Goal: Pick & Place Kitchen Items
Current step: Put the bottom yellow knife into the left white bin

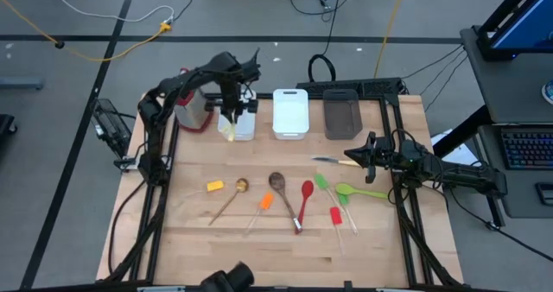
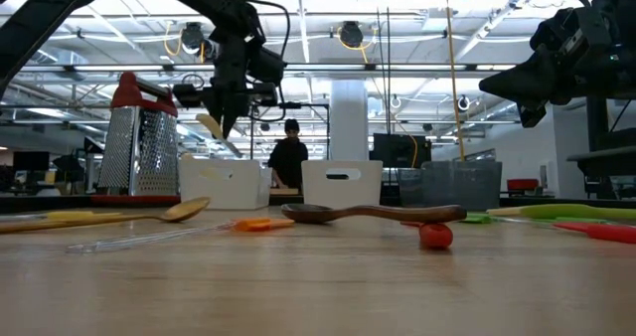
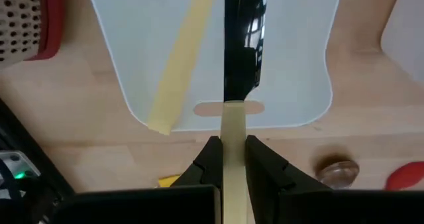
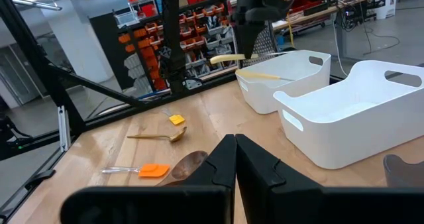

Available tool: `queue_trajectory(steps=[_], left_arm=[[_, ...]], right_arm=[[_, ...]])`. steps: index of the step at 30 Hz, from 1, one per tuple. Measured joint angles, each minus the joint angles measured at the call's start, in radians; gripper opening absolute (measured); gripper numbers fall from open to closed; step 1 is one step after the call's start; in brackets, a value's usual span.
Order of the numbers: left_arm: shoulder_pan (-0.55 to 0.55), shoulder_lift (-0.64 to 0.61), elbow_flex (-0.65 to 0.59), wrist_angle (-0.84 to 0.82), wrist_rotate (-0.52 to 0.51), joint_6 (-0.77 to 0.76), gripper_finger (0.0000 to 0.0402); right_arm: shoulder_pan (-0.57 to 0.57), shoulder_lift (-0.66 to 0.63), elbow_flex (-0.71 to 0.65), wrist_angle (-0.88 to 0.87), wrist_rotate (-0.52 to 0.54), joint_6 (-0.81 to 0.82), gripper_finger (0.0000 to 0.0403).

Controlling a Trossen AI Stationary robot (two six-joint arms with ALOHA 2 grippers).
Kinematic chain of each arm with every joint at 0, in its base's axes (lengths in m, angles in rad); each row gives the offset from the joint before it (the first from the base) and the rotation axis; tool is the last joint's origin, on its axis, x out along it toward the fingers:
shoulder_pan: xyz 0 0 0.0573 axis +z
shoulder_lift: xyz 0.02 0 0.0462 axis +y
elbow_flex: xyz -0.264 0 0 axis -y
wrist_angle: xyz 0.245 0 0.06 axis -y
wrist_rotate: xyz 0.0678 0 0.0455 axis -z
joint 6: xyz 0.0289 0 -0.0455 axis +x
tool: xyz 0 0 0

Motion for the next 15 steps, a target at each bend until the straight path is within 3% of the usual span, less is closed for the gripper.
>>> queue_trajectory(steps=[6,15], left_arm=[[0.022,0.000,0.000,0.000,0.065,-0.051,0.0026],[0.014,0.000,0.000,0.000,0.081,-0.089,0.0026]], right_arm=[[0.000,0.000,0.000,0.000,0.000,0.000,0.0004],[0.000,0.000,0.000,0.000,0.000,0.000,0.0004]])
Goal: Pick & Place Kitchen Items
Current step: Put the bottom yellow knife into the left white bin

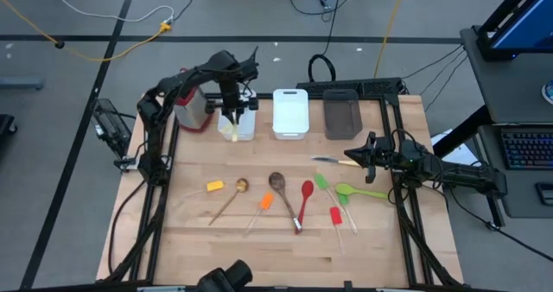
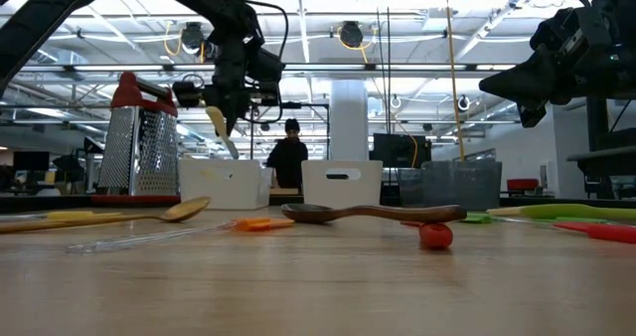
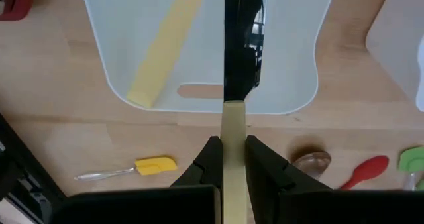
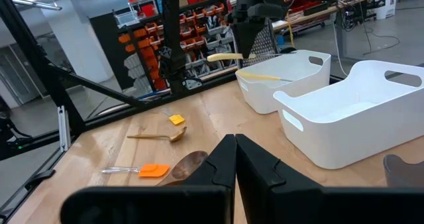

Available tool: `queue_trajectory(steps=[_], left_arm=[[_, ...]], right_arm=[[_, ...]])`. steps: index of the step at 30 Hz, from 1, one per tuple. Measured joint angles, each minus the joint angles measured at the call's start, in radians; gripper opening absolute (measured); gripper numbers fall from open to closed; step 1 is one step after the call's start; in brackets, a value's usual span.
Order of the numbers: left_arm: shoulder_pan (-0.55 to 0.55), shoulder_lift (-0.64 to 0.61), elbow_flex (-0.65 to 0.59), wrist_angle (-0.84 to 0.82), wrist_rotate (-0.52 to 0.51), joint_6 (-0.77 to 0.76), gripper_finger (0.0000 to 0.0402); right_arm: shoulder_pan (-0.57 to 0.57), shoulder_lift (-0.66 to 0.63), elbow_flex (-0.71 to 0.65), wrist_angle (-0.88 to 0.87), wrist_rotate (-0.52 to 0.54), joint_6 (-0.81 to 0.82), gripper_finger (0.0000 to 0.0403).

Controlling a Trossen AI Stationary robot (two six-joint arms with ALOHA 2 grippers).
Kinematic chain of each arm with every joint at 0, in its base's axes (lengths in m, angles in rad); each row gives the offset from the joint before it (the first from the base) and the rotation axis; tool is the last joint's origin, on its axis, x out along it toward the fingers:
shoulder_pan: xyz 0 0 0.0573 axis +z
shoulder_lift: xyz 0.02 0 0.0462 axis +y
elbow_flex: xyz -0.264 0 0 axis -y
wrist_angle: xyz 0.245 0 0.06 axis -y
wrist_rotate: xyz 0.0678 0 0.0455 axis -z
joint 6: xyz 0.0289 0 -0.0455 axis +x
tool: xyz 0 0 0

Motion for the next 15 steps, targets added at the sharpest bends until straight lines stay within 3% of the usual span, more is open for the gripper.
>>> queue_trajectory(steps=[15], left_arm=[[-0.012,0.072,0.000,-0.001,0.067,0.014,0.0026]], right_arm=[[0.000,0.000,0.000,0.000,0.000,0.000,0.0004]])
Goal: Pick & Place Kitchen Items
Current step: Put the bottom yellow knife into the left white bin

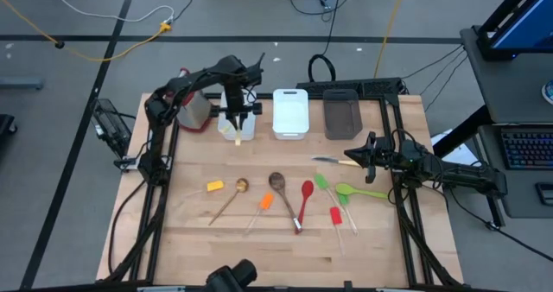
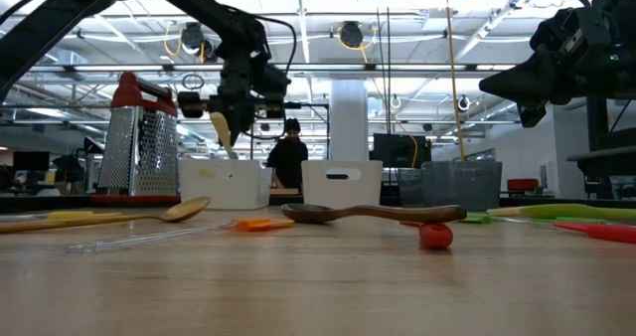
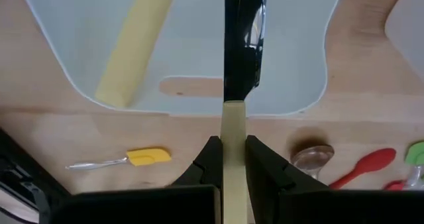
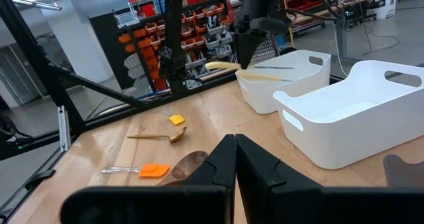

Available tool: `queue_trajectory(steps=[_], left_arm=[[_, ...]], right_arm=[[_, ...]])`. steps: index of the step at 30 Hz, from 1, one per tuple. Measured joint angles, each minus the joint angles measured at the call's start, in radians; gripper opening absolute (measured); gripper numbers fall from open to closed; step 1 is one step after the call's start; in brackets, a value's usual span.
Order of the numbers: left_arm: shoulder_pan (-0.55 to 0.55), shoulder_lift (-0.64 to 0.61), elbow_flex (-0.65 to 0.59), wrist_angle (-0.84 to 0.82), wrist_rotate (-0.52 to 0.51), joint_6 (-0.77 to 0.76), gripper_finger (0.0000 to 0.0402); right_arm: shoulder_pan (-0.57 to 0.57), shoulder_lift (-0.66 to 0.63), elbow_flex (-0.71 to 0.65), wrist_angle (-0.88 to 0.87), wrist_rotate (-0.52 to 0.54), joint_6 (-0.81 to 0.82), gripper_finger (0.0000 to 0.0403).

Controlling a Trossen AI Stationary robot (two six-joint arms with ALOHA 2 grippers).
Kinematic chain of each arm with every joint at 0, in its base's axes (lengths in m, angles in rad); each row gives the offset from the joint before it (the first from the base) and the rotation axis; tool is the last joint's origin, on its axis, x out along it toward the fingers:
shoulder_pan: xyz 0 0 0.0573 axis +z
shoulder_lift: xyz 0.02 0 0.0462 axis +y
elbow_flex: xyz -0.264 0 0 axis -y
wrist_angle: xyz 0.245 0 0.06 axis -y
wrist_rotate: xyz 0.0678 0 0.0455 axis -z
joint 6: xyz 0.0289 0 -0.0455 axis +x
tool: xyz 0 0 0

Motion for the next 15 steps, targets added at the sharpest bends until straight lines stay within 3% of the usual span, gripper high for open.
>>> queue_trajectory(steps=[7,15], left_arm=[[0.014,0.000,0.000,0.016,-0.050,0.028,0.0033],[0.017,0.000,0.000,0.097,-0.050,0.035,0.0122]], right_arm=[[0.000,0.000,0.000,0.000,0.000,0.000,0.0004],[0.000,0.000,0.000,0.000,0.000,0.000,0.0004]])
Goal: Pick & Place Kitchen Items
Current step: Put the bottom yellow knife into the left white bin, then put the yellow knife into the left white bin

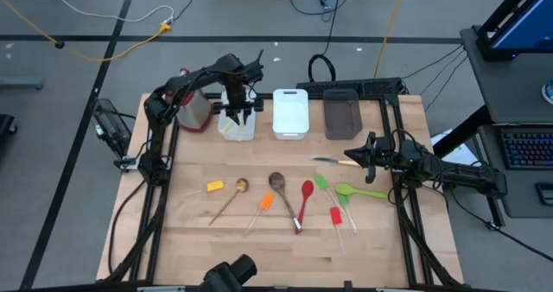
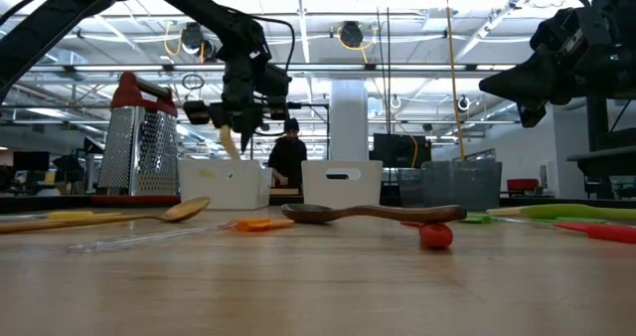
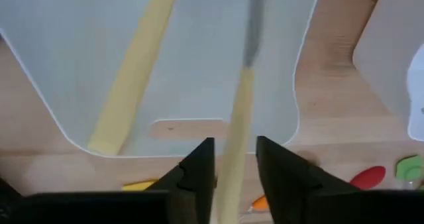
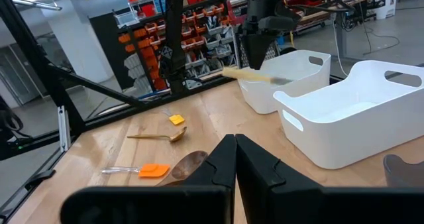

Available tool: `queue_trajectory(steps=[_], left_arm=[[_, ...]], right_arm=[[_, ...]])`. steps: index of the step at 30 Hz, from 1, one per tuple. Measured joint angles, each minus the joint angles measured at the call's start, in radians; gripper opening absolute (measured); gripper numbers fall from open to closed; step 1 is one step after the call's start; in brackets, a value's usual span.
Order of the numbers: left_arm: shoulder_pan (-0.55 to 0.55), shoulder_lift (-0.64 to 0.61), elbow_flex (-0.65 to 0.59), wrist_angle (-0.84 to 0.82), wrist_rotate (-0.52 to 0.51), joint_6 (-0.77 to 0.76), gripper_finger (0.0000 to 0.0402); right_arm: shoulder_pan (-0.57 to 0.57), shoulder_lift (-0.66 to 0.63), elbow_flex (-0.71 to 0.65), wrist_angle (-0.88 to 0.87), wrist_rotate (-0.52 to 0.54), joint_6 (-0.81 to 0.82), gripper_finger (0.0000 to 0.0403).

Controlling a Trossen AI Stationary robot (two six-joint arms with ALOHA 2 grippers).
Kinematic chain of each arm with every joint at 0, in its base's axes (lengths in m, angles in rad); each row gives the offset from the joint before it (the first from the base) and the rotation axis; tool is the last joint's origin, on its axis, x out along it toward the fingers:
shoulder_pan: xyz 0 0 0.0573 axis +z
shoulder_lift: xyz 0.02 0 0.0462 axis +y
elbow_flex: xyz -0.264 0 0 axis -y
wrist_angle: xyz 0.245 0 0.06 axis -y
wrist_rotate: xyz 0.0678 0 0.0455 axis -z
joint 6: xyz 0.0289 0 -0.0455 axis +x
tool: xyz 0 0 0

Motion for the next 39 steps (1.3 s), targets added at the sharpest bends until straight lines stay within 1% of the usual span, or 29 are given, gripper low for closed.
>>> queue_trajectory(steps=[4,8,12,16,19,22,27,30,34,39], left_arm=[[0.005,0.000,0.000,0.003,-0.004,0.029,0.0164],[0.019,0.000,0.007,-0.037,0.013,0.072,0.0194],[0.030,0.000,0.028,-0.097,0.021,0.095,0.0207],[0.023,-0.044,0.030,-0.094,0.048,0.095,0.0208],[-0.014,-0.088,0.032,-0.096,0.056,0.091,0.0202],[-0.073,-0.142,0.032,-0.095,0.039,0.081,0.0191],[-0.198,-0.222,0.032,-0.094,-0.071,0.031,0.0169],[-0.268,-0.258,0.032,-0.091,-0.115,0.008,0.0154],[-0.353,-0.272,0.032,-0.088,-0.185,-0.038,0.0135],[-0.432,-0.263,0.032,-0.060,-0.204,-0.042,0.0108]], right_arm=[[0.000,0.000,0.000,0.000,0.000,0.000,0.0004],[0.000,0.000,0.000,0.000,0.000,0.000,0.0004],[0.000,0.000,0.000,0.000,0.000,0.000,0.0004],[0.000,0.000,0.000,0.000,0.000,0.000,0.0004],[0.000,0.000,0.000,0.000,0.000,0.000,0.0004],[0.000,0.000,0.000,0.000,0.000,0.000,0.0004],[0.000,0.000,0.000,0.000,0.000,0.000,0.0004],[0.000,0.000,0.000,0.000,0.000,0.000,0.0004],[0.000,0.000,0.000,0.001,0.000,0.000,0.0004],[0.000,0.000,0.000,0.001,0.000,0.000,0.0004]])
